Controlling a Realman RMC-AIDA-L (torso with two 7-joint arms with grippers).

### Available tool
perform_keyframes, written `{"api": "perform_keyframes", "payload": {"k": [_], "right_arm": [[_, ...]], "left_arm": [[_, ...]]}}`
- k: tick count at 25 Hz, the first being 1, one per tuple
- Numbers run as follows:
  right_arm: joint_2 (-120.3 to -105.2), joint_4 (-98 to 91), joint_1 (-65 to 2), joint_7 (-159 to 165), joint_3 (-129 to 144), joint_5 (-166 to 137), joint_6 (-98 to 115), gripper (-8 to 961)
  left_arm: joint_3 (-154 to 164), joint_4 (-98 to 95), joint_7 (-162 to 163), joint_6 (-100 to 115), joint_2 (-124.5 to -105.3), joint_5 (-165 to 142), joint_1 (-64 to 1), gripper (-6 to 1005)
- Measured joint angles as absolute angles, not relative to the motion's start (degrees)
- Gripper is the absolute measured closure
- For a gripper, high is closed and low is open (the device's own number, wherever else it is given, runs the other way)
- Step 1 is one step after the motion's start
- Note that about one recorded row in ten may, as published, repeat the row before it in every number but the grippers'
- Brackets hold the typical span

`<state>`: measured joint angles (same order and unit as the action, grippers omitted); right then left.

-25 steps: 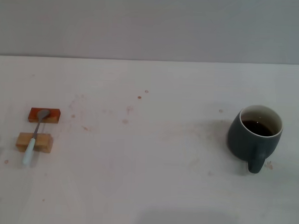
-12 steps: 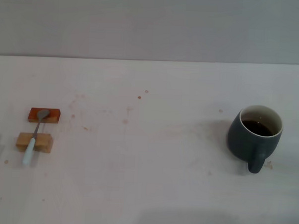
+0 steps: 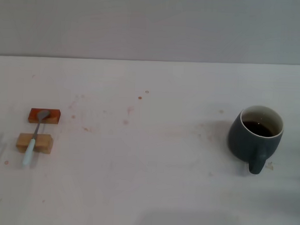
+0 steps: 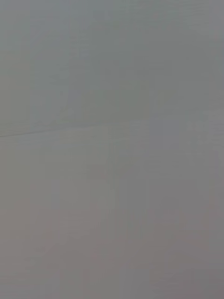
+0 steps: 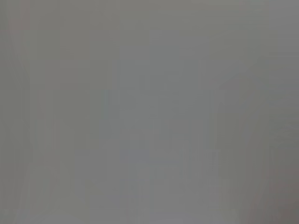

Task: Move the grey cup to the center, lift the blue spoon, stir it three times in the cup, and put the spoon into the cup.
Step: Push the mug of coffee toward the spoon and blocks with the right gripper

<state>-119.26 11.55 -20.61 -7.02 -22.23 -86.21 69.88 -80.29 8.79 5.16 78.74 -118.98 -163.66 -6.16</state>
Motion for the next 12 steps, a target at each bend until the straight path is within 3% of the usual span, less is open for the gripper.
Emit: {"api": "perform_keyframes", "payload": {"k": [12], "right_arm": [[-119.39, 12.0, -22.8, -7.0, -21.9, -86.5, 62.2, 954]], "left_arm": [[-80.3, 8.9, 5.3, 78.7, -119.00, -163.7, -6.5, 185]]}}
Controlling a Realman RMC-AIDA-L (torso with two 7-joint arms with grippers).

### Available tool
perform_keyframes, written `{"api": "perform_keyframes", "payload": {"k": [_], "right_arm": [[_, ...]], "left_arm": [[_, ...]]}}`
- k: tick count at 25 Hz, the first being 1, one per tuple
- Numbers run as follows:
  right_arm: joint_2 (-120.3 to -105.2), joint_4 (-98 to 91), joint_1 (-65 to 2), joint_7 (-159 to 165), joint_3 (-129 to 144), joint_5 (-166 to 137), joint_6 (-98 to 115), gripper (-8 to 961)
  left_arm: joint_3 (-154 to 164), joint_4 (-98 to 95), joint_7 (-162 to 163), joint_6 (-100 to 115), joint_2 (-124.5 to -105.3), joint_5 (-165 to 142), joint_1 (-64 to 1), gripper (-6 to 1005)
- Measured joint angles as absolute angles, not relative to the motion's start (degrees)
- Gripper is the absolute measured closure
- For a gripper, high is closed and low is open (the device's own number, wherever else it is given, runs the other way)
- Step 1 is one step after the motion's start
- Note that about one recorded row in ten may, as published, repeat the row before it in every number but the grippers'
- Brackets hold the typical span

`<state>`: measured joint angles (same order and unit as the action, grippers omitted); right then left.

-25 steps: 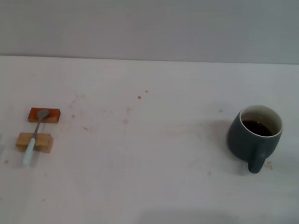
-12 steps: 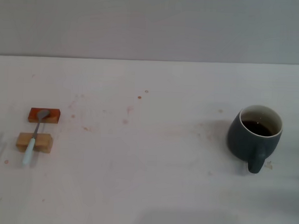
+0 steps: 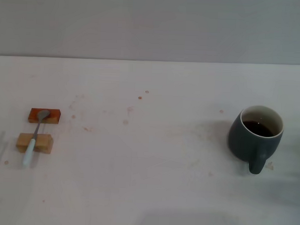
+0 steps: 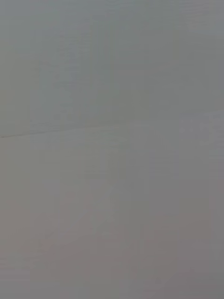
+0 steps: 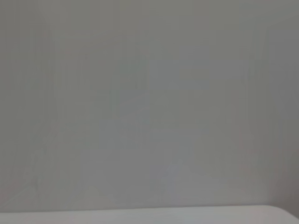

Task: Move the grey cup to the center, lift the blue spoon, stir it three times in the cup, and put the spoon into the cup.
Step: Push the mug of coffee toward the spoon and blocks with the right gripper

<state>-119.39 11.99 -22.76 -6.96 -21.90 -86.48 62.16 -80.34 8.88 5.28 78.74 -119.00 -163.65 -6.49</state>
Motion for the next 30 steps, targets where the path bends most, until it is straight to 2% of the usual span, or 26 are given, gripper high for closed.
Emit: {"api": "perform_keyframes", "payload": {"k": [30], "right_arm": [[-119.45, 13.1, -27.5, -7.0, -17.3, -86.7, 55.8, 954]], "left_arm": [[-80.0, 8.9, 5.6, 79.1, -119.09, -163.7, -7.6, 185]]}}
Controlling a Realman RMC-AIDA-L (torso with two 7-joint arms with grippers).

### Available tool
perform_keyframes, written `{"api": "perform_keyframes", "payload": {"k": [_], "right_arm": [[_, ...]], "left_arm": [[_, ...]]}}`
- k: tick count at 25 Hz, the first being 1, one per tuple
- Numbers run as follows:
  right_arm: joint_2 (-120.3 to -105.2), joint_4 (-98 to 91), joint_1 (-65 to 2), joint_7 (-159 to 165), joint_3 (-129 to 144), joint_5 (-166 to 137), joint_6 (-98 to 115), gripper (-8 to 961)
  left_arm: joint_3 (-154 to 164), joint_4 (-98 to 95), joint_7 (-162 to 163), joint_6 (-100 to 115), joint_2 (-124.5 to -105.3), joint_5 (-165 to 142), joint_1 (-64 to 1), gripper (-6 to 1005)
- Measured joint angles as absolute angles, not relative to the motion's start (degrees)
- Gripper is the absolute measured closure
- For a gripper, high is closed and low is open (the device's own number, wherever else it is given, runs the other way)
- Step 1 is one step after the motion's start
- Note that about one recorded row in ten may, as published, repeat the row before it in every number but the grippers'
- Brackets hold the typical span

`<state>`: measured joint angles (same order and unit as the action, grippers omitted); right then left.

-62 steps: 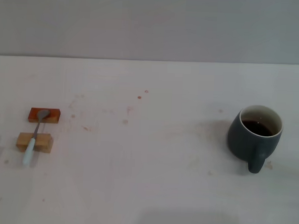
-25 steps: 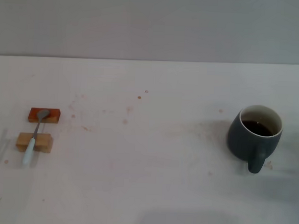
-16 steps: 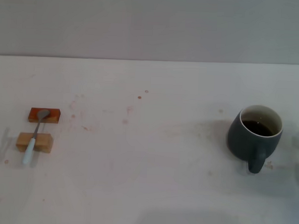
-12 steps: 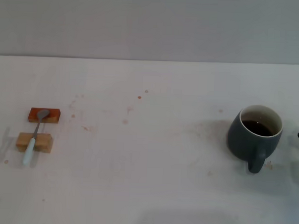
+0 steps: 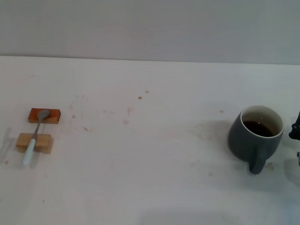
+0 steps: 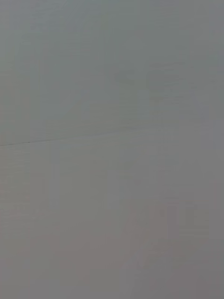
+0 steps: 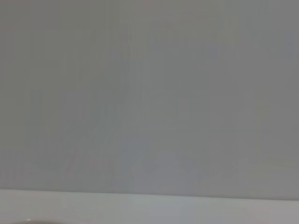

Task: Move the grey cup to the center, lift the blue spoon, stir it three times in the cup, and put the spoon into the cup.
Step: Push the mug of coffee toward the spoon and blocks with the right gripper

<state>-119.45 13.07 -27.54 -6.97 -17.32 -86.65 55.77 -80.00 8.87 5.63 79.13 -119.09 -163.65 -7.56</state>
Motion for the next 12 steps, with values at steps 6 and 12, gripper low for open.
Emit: {"api": "perform_keyframes", "payload": {"k": [6, 12], "right_arm": [[-119.49, 13.7, -27.9, -7.0, -16.5, -88.3, 54.6, 954], [-119.53, 14.9, -28.0, -7.0, -16.2, -88.9, 54.4, 954]], "left_arm": [[-79.9, 8.9, 5.7, 79.1, -119.09, -163.7, -7.6, 185], [-79.9, 8.9, 5.7, 79.1, -119.09, -163.7, -7.6, 185]]}}
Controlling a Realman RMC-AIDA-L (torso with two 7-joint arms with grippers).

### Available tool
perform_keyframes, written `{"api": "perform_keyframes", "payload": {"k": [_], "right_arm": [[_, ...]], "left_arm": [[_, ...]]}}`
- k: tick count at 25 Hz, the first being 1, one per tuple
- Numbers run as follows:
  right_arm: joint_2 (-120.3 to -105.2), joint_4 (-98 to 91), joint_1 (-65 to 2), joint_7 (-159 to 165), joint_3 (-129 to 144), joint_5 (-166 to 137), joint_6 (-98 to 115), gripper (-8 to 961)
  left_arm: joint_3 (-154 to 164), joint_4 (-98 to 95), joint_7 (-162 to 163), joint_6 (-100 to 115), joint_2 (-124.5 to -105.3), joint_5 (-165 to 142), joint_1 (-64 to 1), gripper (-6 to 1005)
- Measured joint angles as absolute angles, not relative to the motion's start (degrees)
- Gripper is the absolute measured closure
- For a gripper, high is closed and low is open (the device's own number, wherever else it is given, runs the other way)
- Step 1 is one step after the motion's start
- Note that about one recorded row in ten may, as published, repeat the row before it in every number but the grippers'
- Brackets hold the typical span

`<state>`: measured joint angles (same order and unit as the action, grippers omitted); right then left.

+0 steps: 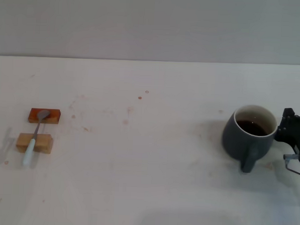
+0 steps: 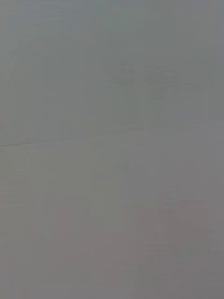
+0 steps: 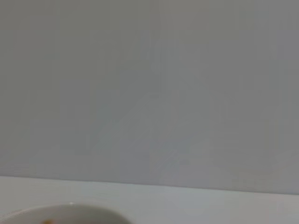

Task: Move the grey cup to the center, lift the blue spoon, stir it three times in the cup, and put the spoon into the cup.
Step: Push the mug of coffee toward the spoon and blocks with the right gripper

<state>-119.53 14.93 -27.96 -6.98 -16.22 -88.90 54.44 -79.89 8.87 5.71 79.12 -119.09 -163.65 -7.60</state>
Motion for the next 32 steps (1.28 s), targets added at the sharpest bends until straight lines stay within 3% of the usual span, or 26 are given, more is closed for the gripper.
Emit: {"api": "perform_keyframes", "payload": {"k": [32], "right_arm": [[-119.80, 24.8, -29.2, -7.0, -14.5, -100.3, 52.9, 954]], "left_arm": [[-80.1, 8.9, 5.6, 79.6, -119.00, -163.7, -7.4, 184]]}}
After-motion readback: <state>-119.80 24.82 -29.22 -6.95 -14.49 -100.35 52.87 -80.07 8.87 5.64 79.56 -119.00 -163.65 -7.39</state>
